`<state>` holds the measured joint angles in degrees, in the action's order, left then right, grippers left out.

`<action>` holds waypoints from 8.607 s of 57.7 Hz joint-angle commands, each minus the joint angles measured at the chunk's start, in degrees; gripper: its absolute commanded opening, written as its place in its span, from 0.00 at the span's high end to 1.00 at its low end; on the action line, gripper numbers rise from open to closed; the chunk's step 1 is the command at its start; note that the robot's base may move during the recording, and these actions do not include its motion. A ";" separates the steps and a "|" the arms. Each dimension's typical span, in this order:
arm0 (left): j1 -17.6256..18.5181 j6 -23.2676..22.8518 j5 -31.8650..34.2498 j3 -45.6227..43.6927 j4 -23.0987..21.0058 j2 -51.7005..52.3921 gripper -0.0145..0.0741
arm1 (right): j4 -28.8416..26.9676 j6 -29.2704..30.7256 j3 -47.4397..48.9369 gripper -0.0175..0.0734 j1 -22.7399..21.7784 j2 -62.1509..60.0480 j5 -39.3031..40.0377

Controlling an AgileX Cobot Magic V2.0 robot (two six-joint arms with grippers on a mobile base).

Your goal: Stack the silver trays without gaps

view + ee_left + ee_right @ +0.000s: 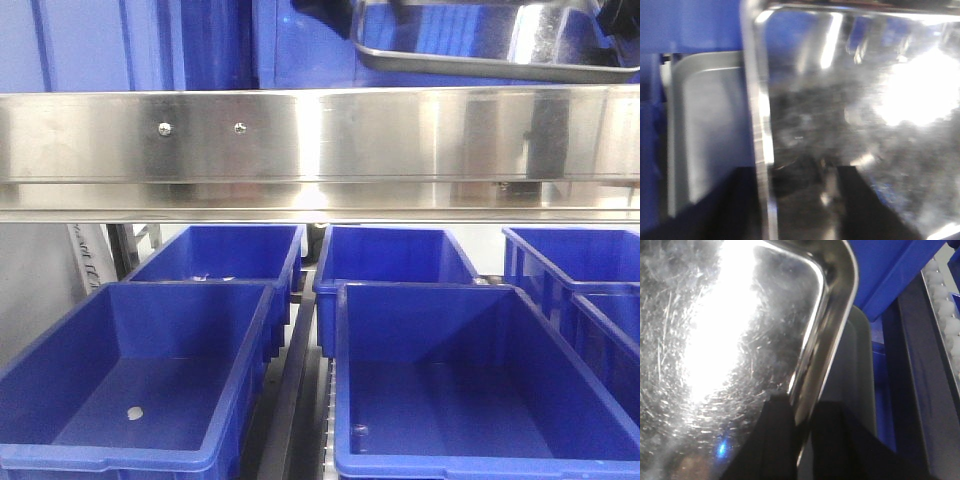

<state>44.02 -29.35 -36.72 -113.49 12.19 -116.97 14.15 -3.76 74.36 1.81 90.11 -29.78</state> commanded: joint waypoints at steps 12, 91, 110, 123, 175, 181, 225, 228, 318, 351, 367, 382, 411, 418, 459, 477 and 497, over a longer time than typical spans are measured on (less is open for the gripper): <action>0.67 0.15 5.08 -1.08 -1.47 0.77 0.37 | 1.23 2.80 0.40 0.54 0.61 0.10 1.06; 0.88 12.51 -22.37 -23.25 17.82 13.23 0.83 | -4.35 2.80 -7.47 0.88 0.61 -47.31 -6.08; 0.96 15.87 -24.83 -23.12 17.61 18.48 0.84 | -4.83 2.80 -15.41 0.88 0.61 -62.35 -5.95; 0.96 17.16 -24.45 -21.75 15.56 22.04 0.84 | -5.07 2.80 -15.79 0.88 0.61 -64.69 -6.38; 0.29 16.29 10.64 64.49 16.86 91.14 0.84 | -17.00 2.80 -17.66 0.88 0.61 -64.78 -8.43; 0.29 16.29 10.20 68.02 16.86 97.68 0.84 | -20.66 4.16 -20.97 0.88 0.61 -64.78 -7.08; 0.29 16.29 2.21 70.86 14.29 108.33 0.84 | -31.33 9.35 -31.66 0.88 0.61 -64.67 2.17; 0.29 16.29 2.21 70.86 14.29 108.33 0.84 | -31.33 9.35 -31.66 0.88 0.61 -64.67 2.17; 0.29 16.29 2.21 70.86 14.29 108.33 0.84 | -17.52 9.35 -74.36 0.89 -6.93 -87.44 39.14; 0.29 16.29 2.19 70.86 14.29 108.44 0.84 | -17.89 4.98 -74.36 0.89 -7.36 -90.11 35.38; 0.29 16.29 2.19 70.86 14.29 108.44 0.84 | -17.89 4.98 -74.36 0.89 -7.36 -90.11 31.49; 0.29 16.29 2.19 70.86 14.29 108.44 0.84 | -17.89 4.98 -74.36 0.89 -7.36 -90.11 31.15; 0.29 16.29 2.19 70.86 14.29 108.44 0.84 | -17.89 4.98 -74.36 0.89 -7.36 -90.11 31.24; 0.29 16.29 2.19 70.86 14.29 108.44 0.84 | -17.89 4.98 -74.36 0.89 -7.36 -90.11 31.24; -0.82 16.29 2.77 71.22 14.56 108.42 0.84 | -17.89 4.98 -74.36 0.89 -7.36 -90.11 31.35; -17.17 17.86 12.84 79.92 1.73 108.42 0.84 | -17.89 4.98 -74.36 0.89 -7.36 -90.11 31.35; -32.85 24.60 24.99 94.14 -13.12 111.16 0.84 | -17.89 4.98 -74.36 0.89 -7.36 -90.11 31.35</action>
<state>13.07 -5.33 -14.02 -22.07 0.00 -7.04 -3.88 1.36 0.00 -5.23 0.38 0.87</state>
